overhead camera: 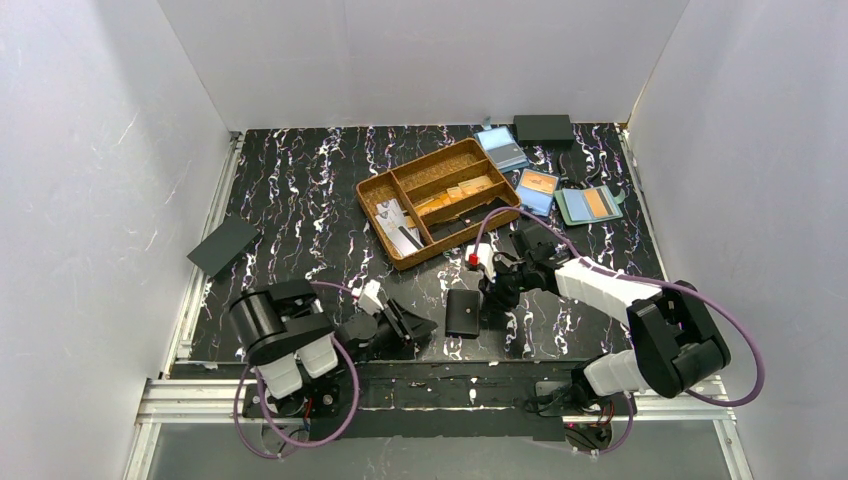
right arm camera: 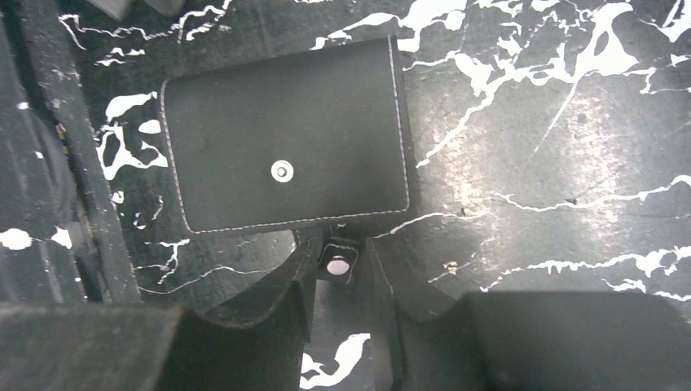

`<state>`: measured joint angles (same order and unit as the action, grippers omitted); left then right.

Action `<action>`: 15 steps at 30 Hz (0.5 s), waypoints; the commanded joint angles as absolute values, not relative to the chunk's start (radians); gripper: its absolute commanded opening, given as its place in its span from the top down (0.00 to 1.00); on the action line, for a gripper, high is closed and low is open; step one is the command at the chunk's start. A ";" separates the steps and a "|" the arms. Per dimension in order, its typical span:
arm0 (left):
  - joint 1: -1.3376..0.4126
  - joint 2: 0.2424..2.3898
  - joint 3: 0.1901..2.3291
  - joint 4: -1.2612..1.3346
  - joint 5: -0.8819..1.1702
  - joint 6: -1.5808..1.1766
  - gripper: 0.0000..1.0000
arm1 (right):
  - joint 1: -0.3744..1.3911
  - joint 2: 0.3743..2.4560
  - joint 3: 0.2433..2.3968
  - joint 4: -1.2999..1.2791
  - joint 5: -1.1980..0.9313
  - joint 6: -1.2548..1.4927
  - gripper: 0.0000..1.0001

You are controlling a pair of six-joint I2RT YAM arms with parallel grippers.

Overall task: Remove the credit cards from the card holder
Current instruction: Open the card holder at the center of the board.

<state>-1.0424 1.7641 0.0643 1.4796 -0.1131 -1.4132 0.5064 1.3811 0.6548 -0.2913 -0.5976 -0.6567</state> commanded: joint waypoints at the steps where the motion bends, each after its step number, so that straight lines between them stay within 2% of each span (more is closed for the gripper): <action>1: -1.038 1.603 0.019 1.273 -0.181 -1.309 0.58 | 0.512 1.376 0.695 -0.301 -0.520 -0.662 0.61; 6: -1.063 1.251 0.092 0.814 -0.221 -1.175 0.53 | 0.502 1.361 0.692 -0.291 -0.483 -0.650 0.45; 10: -1.099 0.965 0.209 0.404 -0.328 -1.025 0.43 | 0.482 1.372 0.708 -0.289 -0.499 -0.619 0.34; 12: -1.103 0.860 0.223 0.319 -0.362 -0.983 0.31 | 0.472 1.377 0.720 -0.306 -0.524 -0.615 0.30; 14: -1.103 0.785 0.212 0.294 -0.381 -0.973 0.07 | 0.464 1.377 0.733 -0.328 -0.543 -0.621 0.25; 15: -1.102 0.756 0.199 0.293 -0.384 -0.986 0.02 | 0.460 1.375 0.738 -0.338 -0.550 -0.626 0.23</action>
<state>-1.0985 0.8604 0.2089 0.5392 -0.2798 -1.0744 0.4767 1.3811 0.6785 -0.3031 -0.5053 -0.6308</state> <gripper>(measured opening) 0.877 0.733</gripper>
